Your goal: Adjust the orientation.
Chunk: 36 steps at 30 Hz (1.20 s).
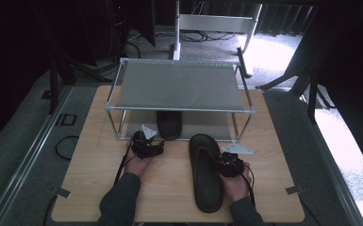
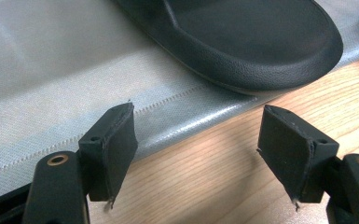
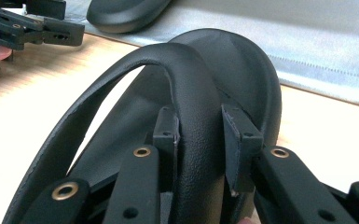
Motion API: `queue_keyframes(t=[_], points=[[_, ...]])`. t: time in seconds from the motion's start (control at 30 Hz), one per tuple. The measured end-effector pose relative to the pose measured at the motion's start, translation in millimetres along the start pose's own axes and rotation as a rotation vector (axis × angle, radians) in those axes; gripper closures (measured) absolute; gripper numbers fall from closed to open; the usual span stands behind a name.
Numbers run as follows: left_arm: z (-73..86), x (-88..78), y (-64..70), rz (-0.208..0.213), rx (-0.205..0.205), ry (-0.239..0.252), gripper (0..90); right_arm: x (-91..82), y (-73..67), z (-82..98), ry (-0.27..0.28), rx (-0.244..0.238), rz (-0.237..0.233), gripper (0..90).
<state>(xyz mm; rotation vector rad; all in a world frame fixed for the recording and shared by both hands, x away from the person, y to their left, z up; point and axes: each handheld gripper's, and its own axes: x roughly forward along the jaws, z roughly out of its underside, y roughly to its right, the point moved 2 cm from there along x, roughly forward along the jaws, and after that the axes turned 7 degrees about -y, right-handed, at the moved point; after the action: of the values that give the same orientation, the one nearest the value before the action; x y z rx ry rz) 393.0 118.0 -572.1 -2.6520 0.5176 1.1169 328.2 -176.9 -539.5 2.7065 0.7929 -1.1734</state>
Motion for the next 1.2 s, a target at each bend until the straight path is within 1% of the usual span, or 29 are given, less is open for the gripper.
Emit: queue_keyframes(t=[0.37, 0.4, 0.63, 0.7, 0.73, 0.83, 0.97, 1.07, 1.1, 1.2], points=[[0.3, -0.2, 0.9, -0.006, 0.006, -0.002, 28.5, 6.4, 2.2, -19.3, 0.037, 0.007, 0.031, 70.0], [0.3, -0.2, 0.9, -0.006, 0.007, -0.002, 28.5, 9.2, 2.4, -23.8, 0.045, 0.007, 0.038, 70.0], [0.3, -0.2, 1.0, -0.007, 0.008, -0.002, 28.5, 22.6, 6.4, -40.4, 0.056, 0.012, 0.054, 70.0], [0.3, -0.3, 0.8, -0.006, 0.007, -0.002, 28.5, 26.8, 7.2, -46.1, 0.068, 0.005, 0.060, 70.0], [0.3, -0.3, 0.8, -0.006, 0.007, -0.002, 28.6, 29.8, 8.0, -49.3, 0.078, 0.009, 0.055, 70.0], [0.3, -0.2, 0.8, -0.005, 0.006, -0.001, 28.6, 37.1, 8.4, -55.2, 0.081, 0.017, 0.058, 70.0], [0.4, -0.3, 0.5, -0.002, 0.003, 0.001, 28.5, 46.5, 8.3, -62.2, 0.083, 0.014, 0.068, 69.9], [0.4, -0.4, 0.3, 0.000, 0.003, 0.001, 28.6, 54.3, 11.1, -66.9, 0.082, 0.026, 0.073, 69.9], [0.4, -0.4, 0.3, 0.000, 0.003, 0.001, 28.6, 57.0, 12.3, -68.9, 0.083, 0.039, 0.068, 69.8], [0.5, -0.4, 0.0, 0.002, 0.002, 0.002, 28.7, 62.1, 13.9, -73.4, 0.083, 0.042, 0.071, 69.9]])
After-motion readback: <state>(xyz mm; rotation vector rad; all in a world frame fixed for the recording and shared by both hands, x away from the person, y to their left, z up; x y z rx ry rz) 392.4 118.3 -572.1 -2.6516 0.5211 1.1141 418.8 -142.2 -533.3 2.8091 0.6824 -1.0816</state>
